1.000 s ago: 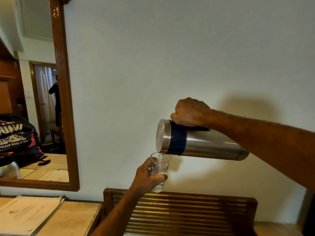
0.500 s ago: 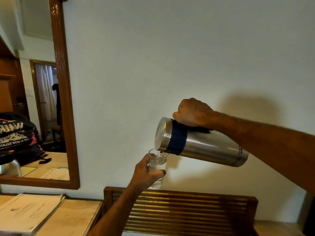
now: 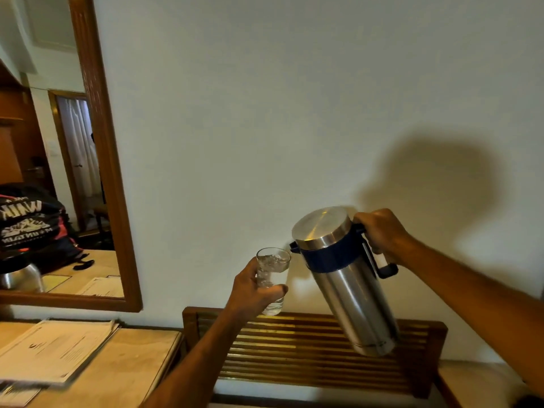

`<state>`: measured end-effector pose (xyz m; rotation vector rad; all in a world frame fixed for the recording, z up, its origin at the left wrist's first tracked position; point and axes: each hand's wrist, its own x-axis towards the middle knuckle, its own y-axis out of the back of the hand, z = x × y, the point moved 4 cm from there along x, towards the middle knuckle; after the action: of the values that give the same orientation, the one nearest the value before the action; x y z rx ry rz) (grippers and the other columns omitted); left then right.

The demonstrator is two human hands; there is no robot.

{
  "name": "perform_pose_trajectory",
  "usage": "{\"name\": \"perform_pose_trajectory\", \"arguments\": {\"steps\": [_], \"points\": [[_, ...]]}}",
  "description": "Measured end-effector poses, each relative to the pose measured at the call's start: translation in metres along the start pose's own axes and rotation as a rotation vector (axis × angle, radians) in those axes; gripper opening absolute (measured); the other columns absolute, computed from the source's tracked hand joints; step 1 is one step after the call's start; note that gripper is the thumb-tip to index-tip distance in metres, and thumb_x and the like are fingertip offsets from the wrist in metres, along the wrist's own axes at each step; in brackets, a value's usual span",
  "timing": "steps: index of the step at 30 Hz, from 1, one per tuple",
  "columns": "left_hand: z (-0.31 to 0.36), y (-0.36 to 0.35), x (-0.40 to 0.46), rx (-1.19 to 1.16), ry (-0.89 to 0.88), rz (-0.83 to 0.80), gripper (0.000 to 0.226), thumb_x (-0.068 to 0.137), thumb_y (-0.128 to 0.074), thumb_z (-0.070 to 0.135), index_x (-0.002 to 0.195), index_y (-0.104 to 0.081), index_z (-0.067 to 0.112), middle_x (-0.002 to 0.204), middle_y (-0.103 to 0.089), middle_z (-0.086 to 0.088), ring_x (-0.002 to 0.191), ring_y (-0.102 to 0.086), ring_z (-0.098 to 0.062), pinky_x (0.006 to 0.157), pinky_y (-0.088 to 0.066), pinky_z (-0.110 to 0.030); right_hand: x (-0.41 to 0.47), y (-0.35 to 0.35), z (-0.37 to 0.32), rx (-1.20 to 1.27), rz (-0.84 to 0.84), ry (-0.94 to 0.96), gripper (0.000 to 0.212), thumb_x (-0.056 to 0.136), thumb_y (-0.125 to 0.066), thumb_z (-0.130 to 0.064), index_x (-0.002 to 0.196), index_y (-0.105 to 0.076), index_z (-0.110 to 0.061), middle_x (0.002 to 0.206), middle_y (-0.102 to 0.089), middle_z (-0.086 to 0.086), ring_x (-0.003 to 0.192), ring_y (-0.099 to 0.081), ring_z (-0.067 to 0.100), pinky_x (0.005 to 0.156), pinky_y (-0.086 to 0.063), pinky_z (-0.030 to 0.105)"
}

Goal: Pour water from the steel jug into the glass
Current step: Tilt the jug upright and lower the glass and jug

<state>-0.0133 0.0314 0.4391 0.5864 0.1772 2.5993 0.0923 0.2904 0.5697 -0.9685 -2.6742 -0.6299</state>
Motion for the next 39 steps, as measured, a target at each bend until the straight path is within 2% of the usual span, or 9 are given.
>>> {"name": "perform_pose_trajectory", "arguments": {"steps": [3, 6, 12, 15, 21, 24, 27, 33, 39], "points": [[-0.013, -0.011, -0.004, 0.007, 0.04, -0.03, 0.061, 0.062, -0.085, 0.021, 0.117, -0.059, 0.028, 0.109, -0.07, 0.001, 0.095, -0.069, -0.022, 0.076, -0.064, -0.041, -0.018, 0.001, 0.047, 0.16, -0.003, -0.074, 0.025, 0.079, -0.054, -0.011, 0.054, -0.051, -0.006, 0.047, -0.043, 0.009, 0.046, -0.035, 0.022, 0.043, -0.026, 0.03], [-0.032, -0.021, -0.01, 0.03, 0.077, -0.045, 0.062, 0.059, -0.086, 0.023, 0.114, -0.06, 0.034, 0.106, -0.071, 0.006, 0.096, -0.069, -0.015, 0.072, -0.062, -0.026, -0.037, -0.004, 0.088, 0.194, -0.027, -0.05, 0.03, 0.089, -0.046, 0.0, 0.061, -0.054, 0.008, 0.058, -0.049, 0.016, 0.054, -0.045, 0.027, 0.046, -0.034, 0.031], [-0.11, -0.044, -0.032, 0.021, 0.28, -0.018, 0.066, 0.056, -0.093, 0.008, 0.104, -0.061, 0.039, 0.103, -0.073, 0.0, 0.093, -0.072, -0.012, 0.066, -0.057, -0.016, -0.074, -0.027, 0.18, 0.179, 0.005, -0.12, 0.033, 0.089, -0.043, 0.012, 0.062, -0.06, 0.005, 0.06, -0.059, 0.012, 0.047, -0.054, 0.005, 0.041, -0.043, 0.019], [-0.164, -0.06, -0.058, 0.039, 0.372, -0.021, 0.069, 0.059, -0.093, 0.007, 0.105, -0.059, 0.045, 0.104, -0.071, 0.007, 0.094, -0.069, -0.004, 0.064, -0.056, -0.013, -0.096, -0.044, 0.251, 0.216, 0.041, -0.247, 0.027, 0.093, -0.044, 0.008, 0.074, -0.062, 0.015, 0.073, -0.064, 0.023, 0.061, -0.06, 0.019, 0.049, -0.047, 0.032], [-0.283, -0.086, -0.122, 0.1, 0.534, 0.005, 0.07, 0.06, -0.092, 0.001, 0.118, -0.06, 0.024, 0.108, -0.07, 0.0, 0.098, -0.069, -0.017, 0.068, -0.06, -0.023, -0.152, -0.07, 0.388, 0.305, 0.067, -0.607, 0.027, 0.092, -0.048, 0.0, 0.07, -0.062, -0.008, 0.065, -0.059, 0.008, 0.058, -0.055, 0.019, 0.056, -0.045, 0.029], [-0.347, -0.103, -0.157, 0.136, 0.615, 0.06, 0.066, 0.058, -0.091, -0.004, 0.114, -0.061, 0.017, 0.106, -0.069, -0.008, 0.098, -0.067, -0.026, 0.075, -0.059, -0.033, -0.182, -0.085, 0.442, 0.346, 0.111, -0.669, 0.024, 0.09, -0.045, -0.001, 0.069, -0.058, 0.0, 0.064, -0.054, 0.012, 0.057, -0.05, 0.024, 0.052, -0.043, 0.03], [-0.4, -0.119, -0.192, 0.16, 0.698, 0.104, 0.067, 0.057, -0.093, -0.001, 0.113, -0.062, 0.02, 0.105, -0.069, -0.003, 0.099, -0.065, -0.026, 0.075, -0.053, -0.027, -0.212, -0.1, 0.481, 0.374, 0.153, -0.661, 0.031, 0.089, -0.039, 0.002, 0.06, -0.051, 0.001, 0.056, -0.044, 0.013, 0.047, -0.045, 0.022, 0.035, -0.035, 0.022], [-0.463, -0.147, -0.248, 0.174, 0.82, 0.136, 0.073, 0.05, -0.092, 0.018, 0.117, -0.061, 0.024, 0.112, -0.07, -0.002, 0.105, -0.065, -0.026, 0.092, -0.055, -0.052, -0.243, -0.121, 0.528, 0.442, 0.167, -0.724, 0.045, 0.088, -0.04, -0.002, 0.045, -0.05, -0.013, 0.038, -0.047, -0.003, 0.039, -0.045, 0.02, 0.032, -0.035, 0.018], [-0.491, -0.166, -0.275, 0.201, 0.864, 0.127, 0.072, 0.051, -0.092, 0.023, 0.113, -0.059, 0.034, 0.109, -0.068, 0.007, 0.105, -0.063, -0.022, 0.087, -0.053, -0.04, -0.253, -0.131, 0.551, 0.458, 0.132, -0.742, 0.033, 0.086, -0.043, -0.007, 0.054, -0.05, -0.003, 0.039, -0.048, 0.001, 0.038, -0.046, 0.023, 0.032, -0.035, 0.02]]}}
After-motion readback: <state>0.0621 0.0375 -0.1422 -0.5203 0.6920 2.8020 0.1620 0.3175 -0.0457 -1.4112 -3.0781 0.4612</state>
